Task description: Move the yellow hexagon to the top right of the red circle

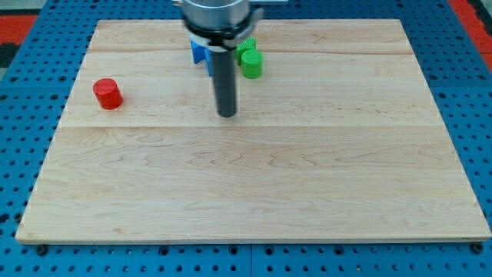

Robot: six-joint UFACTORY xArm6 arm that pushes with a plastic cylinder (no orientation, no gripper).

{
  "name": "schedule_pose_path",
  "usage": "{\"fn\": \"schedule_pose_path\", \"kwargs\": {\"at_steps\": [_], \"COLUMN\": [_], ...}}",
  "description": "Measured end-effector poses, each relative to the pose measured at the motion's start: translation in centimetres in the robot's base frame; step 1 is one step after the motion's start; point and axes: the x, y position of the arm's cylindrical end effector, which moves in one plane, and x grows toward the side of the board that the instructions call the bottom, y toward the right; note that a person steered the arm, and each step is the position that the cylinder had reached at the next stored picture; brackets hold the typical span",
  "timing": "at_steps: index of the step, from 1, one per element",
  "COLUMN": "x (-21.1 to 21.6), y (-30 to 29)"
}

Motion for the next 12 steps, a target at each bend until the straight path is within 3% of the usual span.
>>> {"fn": "schedule_pose_path", "kwargs": {"at_steps": [1, 2, 4, 5, 6, 7, 11, 12], "x": [-0.1, -4.2, -18.0, -21.2, -21.1, -21.2, -19.4, -21.8], "y": [5.3, 14.7, 12.0, 6.0, 0.2, -0.9, 0.1, 0.2]}}
